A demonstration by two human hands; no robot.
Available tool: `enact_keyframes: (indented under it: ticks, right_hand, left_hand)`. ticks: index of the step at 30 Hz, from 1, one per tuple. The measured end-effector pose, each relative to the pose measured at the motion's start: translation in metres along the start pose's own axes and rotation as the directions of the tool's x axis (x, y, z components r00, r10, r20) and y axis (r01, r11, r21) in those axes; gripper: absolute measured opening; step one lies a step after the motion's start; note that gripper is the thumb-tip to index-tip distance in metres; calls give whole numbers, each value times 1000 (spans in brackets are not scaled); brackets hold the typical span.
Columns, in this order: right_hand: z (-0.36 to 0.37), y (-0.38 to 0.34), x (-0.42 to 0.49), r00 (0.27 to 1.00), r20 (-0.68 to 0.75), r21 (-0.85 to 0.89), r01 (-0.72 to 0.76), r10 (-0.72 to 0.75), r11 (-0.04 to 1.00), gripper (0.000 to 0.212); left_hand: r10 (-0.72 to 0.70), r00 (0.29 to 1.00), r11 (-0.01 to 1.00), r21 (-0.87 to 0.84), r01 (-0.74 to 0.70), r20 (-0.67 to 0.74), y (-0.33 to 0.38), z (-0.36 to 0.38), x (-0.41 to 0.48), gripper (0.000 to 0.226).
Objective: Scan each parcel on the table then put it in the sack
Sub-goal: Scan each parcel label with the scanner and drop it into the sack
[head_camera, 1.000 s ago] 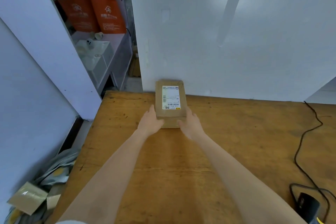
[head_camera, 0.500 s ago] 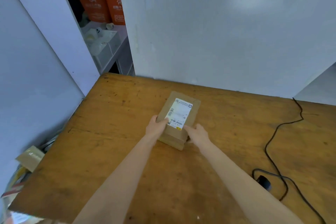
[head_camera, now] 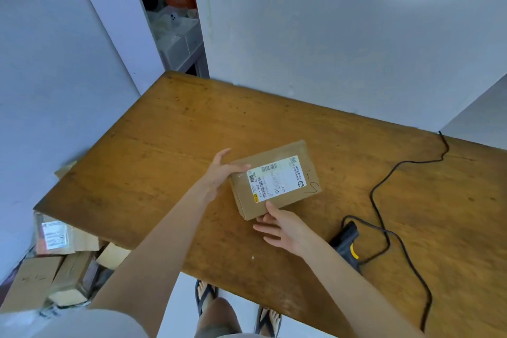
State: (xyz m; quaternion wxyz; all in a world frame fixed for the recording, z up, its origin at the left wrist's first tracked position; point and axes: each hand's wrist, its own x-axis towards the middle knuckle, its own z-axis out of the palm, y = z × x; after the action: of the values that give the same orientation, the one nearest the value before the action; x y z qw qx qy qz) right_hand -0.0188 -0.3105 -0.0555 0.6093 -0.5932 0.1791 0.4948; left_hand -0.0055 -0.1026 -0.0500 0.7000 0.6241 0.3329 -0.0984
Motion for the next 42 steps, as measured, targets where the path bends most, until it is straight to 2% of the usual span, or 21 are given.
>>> enact_keyframes:
  ticks: [3,7,10,12,13,15,16,17,18,20,22,25,28,32,34,36,39,40,42]
  right_hand:
    - [-7,6,-5,1000,0,-52,10,-10,999,34]
    - [-16,4,-17,998,-10,-215,61,-64,975,28]
    - [-31,3,-33,970,-52,-440,193,-239,877,22]
    - [-49,9,-46,898,-108,-611,279,-427,741,26]
    - [-61,15,-53,836,-160,-696,282,-525,660,27]
    - [-85,33,-64,665,-298,-815,196,-685,545,33]
    - [-95,44,-68,591,-358,-843,128,-723,522,38]
    - [-102,54,-69,554,-413,-847,57,-723,528,43]
    - [-107,64,-69,556,-465,-832,-10,-689,554,49]
    - [-113,80,-65,603,-535,-794,-120,-591,596,60]
    - [-115,91,-60,612,-550,-796,-176,-568,580,65]
    - [-115,97,-53,583,-522,-835,-199,-623,514,59]
    - [-116,99,-45,553,-525,-840,-213,-647,500,56]
    - [-123,101,-34,587,-505,-853,-227,-632,471,52]
    - [-125,99,-32,624,-468,-842,-101,-626,529,49]
    - [-124,93,-38,664,-386,-790,121,-640,602,42]
    - [-115,75,-67,750,-183,-598,428,-636,678,27]
    - [-109,68,-81,778,-98,-519,492,-620,699,26]
    - [-95,57,-104,780,54,-426,583,-623,692,35]
  left_hand:
    - [2,997,998,-66,-7,-79,-10,6,-7,101]
    - [56,990,996,-60,-64,-130,1,13,-16,90]
    - [146,977,989,11,-146,-156,22,11,-23,89]
    - [209,967,975,101,-196,-145,39,8,-28,102]
    - [233,965,964,161,-212,-124,47,7,-30,108]
    - [262,962,933,273,-233,-75,57,9,-34,110]
    - [267,962,920,313,-238,-55,61,12,-36,108]
    - [269,962,908,343,-239,-40,64,15,-37,107]
    - [270,962,897,373,-240,-31,65,19,-38,106]
    - [281,959,872,426,-243,-28,68,28,-38,102]
    - [311,950,842,471,-261,-29,68,38,-38,104]
    - [344,938,806,527,-271,-43,69,48,-36,104]
    - [292,956,773,580,-256,32,70,53,-32,90]
    - [248,958,731,621,-282,143,67,51,-28,88]
    - [213,958,754,592,-286,191,65,47,-24,80]
    - [178,957,757,590,-281,229,66,43,-22,71]
    - [180,957,760,586,-282,226,68,40,-23,62]
    - [193,956,763,578,-288,221,69,40,-23,58]
    - [209,953,764,572,-298,218,71,42,-23,53]
